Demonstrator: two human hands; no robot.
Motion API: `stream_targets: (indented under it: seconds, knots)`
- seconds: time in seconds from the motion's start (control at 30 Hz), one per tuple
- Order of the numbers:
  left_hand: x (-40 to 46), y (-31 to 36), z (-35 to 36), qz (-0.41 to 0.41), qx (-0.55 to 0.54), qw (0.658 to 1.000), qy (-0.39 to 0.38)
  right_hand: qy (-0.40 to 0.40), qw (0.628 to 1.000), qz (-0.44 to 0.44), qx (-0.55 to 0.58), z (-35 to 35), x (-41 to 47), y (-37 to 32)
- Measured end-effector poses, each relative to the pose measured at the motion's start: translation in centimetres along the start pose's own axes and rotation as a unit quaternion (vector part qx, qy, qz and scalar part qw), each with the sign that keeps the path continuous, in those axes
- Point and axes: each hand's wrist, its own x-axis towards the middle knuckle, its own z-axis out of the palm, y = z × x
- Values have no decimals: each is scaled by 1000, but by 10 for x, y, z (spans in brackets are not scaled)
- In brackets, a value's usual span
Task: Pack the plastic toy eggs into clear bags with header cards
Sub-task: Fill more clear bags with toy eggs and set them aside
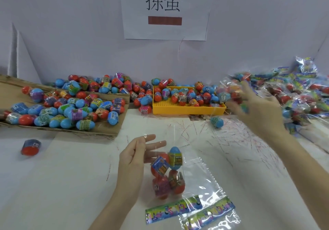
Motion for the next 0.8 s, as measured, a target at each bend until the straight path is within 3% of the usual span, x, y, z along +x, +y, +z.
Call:
stream_targets:
  seconds: [0.03,0.1,0.13,0.2,0.27,0.57,0.8]
  knots:
    - [0,0,-1,-10,-12,1000,-8,-11,999,-38,-14,11,-10,-6]
    - [1,2,-1,-33,-39,999,-20,-132,971,12,198,23,-29,-28]
    - [1,3,-1,-42,-48,998,-26,-212,924,61,311,26,-38,-41]
    - [2,3,-1,-56,-55,996,-37,-378,835,100,387,37,-51,-53]
    - [1,4,-1,-71,-50,995,-48,-436,797,80,411,47,-61,-58]
    - [2,5,-4,-102,-55,992,-57,-355,699,218,582,57,-68,-46]
    - [1,5,-9,-121,-77,989,-38,-347,669,246,609,56,-70,-46]
